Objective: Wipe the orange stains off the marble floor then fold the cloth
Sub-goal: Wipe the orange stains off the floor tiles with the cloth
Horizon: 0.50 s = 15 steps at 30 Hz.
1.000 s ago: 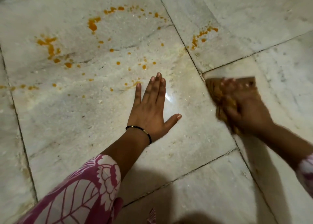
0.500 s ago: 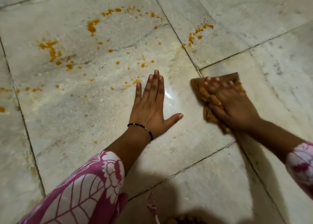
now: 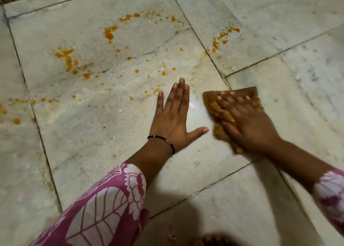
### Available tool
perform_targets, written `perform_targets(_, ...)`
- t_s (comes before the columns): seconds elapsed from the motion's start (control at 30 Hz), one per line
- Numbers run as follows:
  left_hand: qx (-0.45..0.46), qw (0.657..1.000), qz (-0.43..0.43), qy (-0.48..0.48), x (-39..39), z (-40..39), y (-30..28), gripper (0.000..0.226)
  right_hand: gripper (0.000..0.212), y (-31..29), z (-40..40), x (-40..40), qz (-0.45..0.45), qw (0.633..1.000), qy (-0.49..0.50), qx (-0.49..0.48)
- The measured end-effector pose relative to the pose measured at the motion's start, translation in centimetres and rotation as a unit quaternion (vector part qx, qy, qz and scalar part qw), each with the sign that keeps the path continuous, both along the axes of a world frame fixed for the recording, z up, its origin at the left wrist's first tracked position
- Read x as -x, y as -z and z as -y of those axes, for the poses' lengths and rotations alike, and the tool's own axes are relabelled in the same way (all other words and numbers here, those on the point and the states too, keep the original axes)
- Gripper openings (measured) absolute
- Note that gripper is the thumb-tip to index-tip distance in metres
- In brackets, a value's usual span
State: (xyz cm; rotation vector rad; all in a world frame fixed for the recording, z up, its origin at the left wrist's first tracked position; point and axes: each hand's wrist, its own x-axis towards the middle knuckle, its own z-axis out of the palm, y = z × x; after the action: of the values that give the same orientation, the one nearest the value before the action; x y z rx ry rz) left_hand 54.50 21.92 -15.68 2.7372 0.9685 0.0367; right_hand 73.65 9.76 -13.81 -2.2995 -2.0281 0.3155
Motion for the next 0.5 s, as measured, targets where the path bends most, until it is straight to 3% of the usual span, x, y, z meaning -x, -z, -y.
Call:
perform_targets(0.2, 0.008, 1.0, -0.031, 0.001, -0.4, -0.1, 0.0, 0.103, 0.079, 0.3, -5.2, -7.0, 0.004, 0.989, 0.146, -0.015)
perform_targets(0.33, 0.005, 0.999, -0.047, 0.006, -0.5, -0.3, 0.2, 0.096, 0.086, 0.3, -9.4, -4.0, -0.019, 0.998, 0.051, -0.015)
perform_targets(0.4, 0.004, 0.999, -0.035, 0.008, -0.5, -0.3, 0.2, 0.095, 0.078, 0.2, -8.1, -1.6, -0.022, 0.999, -0.016, -0.029)
perform_targets(0.5, 0.003, 1.0, -0.03, 0.009, -0.4, -0.3, 0.2, 0.096, 0.065, 0.5, -3.3, -0.6, -0.044, 0.997, -0.036, -0.052)
